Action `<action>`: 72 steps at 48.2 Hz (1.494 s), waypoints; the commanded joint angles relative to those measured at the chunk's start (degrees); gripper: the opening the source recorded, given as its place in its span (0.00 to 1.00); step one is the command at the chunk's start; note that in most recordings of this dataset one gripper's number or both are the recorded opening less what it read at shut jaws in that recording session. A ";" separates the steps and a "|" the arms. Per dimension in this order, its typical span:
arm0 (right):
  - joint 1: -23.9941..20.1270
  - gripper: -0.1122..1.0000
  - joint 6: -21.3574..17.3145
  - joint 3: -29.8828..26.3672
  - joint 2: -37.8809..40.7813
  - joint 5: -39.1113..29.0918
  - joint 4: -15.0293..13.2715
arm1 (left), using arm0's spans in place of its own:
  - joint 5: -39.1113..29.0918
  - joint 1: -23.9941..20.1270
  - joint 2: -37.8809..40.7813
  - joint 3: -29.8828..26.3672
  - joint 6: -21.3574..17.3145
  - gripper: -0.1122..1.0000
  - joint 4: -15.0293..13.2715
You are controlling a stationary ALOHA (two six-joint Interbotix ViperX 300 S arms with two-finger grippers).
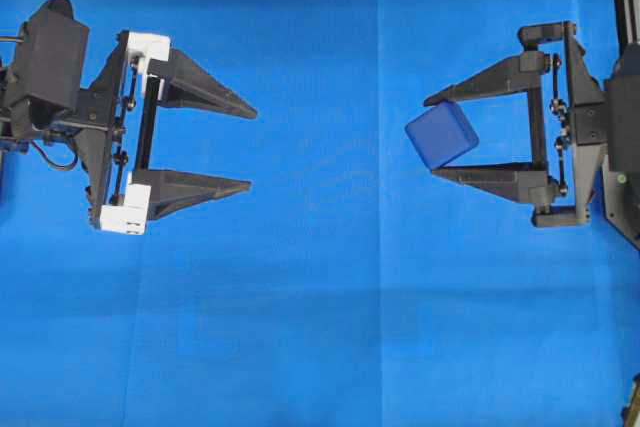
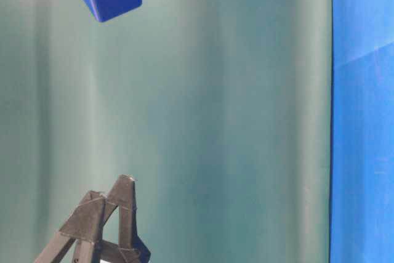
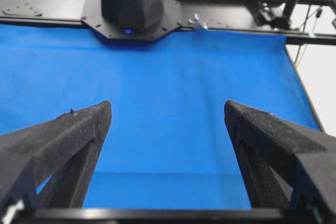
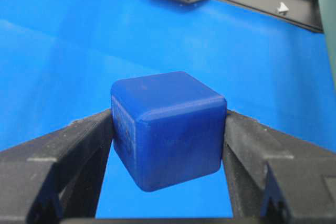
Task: Handover the blue block to the right arm after grasping it with the left arm, then place it in the designated position.
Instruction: 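Carry the cube with the right gripper toward the right side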
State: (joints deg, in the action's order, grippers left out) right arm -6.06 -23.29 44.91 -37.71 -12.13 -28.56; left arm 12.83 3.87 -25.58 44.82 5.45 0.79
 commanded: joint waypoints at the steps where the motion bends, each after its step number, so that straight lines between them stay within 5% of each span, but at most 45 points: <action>1: 0.00 0.52 -0.09 -1.58 -0.26 0.18 0.00 | 0.53 0.09 -0.26 -1.23 0.09 0.94 0.09; 43: 0.00 0.52 -0.26 -1.58 0.09 -0.18 0.35 | 0.62 0.18 -0.26 -1.23 0.18 0.94 0.18; 72: -0.88 0.52 -0.09 -1.85 2.02 -14.94 4.92 | 0.62 0.44 -0.18 -1.49 -0.53 0.94 0.18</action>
State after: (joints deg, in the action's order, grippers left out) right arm -6.77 -23.29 44.91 -35.51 -27.07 -23.82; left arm 12.92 4.13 -25.49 44.82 5.01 0.79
